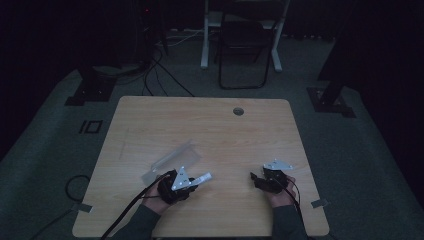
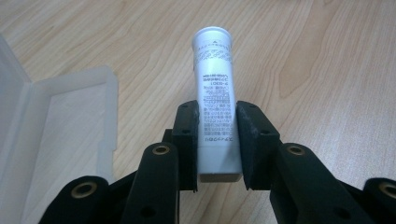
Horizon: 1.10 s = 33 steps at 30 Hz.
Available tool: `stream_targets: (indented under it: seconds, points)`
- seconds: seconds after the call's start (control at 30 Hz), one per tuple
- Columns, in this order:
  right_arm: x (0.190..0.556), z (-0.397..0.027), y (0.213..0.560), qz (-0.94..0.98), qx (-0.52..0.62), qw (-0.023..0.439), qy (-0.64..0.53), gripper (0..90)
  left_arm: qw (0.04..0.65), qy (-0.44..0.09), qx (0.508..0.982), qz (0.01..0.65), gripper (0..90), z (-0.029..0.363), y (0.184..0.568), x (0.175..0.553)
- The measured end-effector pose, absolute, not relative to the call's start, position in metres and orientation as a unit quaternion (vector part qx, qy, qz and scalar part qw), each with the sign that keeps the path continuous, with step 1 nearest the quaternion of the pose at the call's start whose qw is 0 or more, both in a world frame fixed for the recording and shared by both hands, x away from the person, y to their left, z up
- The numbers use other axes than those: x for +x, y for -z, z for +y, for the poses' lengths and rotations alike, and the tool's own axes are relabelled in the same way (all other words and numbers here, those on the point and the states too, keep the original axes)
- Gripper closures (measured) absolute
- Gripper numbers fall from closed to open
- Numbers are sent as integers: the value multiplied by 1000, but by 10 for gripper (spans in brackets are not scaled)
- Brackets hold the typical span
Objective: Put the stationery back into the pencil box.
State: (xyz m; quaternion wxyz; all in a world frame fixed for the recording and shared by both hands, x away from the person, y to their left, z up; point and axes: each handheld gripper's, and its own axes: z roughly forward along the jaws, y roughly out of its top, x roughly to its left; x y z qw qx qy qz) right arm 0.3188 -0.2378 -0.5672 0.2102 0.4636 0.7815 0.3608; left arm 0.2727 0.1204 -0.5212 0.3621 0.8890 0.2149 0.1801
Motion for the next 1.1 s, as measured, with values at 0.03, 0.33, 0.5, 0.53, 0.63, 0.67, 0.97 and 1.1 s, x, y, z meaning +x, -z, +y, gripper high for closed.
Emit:
stream_targets:
  seconds: [0.03,0.33,0.5,0.53,0.63,0.67,0.97,1.1]
  points:
    - [319,-238,567,781,464,210,-361,383,363,-180,888,215,710,121,521,273]
    - [319,-238,567,782,463,210,-361,383,366,-182,886,217,710,124,517,272]
    - [319,-238,567,781,464,210,-361,383,367,-185,885,219,710,126,515,273]
    - [319,-238,567,782,463,210,-361,383,367,-186,885,219,710,127,515,273]
    - [319,-238,567,782,463,210,-361,383,368,-188,883,221,710,128,513,274]
    - [319,-238,567,782,464,210,-361,383,368,-189,883,221,710,129,513,274]
    - [319,-238,567,782,464,210,-361,383,369,-194,881,224,710,132,510,274]
    - [319,-238,567,782,463,210,-361,383,370,-196,880,225,710,133,509,274]
